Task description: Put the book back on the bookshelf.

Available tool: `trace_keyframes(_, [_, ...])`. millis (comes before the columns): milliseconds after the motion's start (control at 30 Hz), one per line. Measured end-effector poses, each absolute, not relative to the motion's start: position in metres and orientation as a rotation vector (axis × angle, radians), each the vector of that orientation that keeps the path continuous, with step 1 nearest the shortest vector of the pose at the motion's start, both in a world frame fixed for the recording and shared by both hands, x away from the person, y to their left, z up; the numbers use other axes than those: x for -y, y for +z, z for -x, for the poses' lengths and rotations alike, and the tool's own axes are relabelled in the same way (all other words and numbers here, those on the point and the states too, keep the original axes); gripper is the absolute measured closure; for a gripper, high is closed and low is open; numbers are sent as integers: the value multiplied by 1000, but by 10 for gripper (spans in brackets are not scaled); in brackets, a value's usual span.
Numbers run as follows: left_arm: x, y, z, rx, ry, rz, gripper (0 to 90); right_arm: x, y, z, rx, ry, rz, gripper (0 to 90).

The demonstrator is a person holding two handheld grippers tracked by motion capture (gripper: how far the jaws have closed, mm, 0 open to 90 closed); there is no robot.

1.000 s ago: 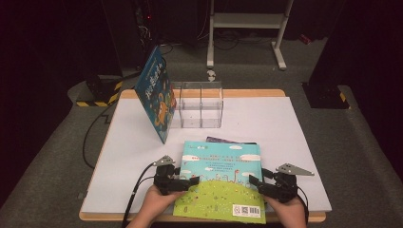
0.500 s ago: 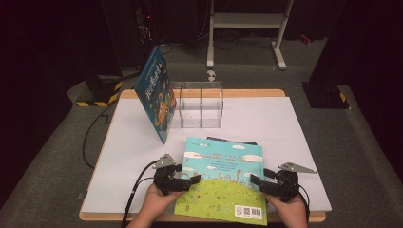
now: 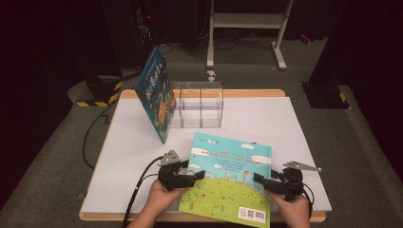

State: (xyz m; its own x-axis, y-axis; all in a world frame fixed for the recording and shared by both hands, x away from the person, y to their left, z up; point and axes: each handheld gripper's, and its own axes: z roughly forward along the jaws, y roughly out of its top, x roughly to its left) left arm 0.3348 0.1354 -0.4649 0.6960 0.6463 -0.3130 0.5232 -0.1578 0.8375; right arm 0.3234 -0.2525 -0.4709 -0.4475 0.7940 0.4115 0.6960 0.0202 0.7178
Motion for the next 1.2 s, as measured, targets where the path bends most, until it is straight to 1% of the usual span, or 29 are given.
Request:
trace_keyframes(67, [-136,-462,-336,-929,149,-1801,352,251,-457,-321,-2109,1412,-1532,325])
trace_keyframes(100, [-137,-460,-337,-930,152,-1787,352,251,-457,-321,-2109,1412,-1532,325])
trace_keyframes(433, [-152,-436,-353,-961,217,-1675,427,242,-412,-336,-1976,1495,-1361,464])
trace_keyframes(567, [-162,-427,-357,-966,262,-1623,457,231,-397,-343,-1949,1503,-1296,490])
trace_keyframes(900, [-180,-409,-363,-966,370,-1545,489,208,-372,-349,-1890,1535,-1164,553])
trace_keyframes(1033, [-181,-402,-365,-946,426,-1541,491,203,-363,-352,-1872,1530,-1136,562])
trace_keyframes(1067, [-181,-400,-365,-928,458,-1536,490,202,-361,-352,-1866,1530,-1131,562])
trace_keyframes(1200, [-181,-395,-368,-907,488,-1522,490,201,-357,-356,-1855,1531,-1121,559])
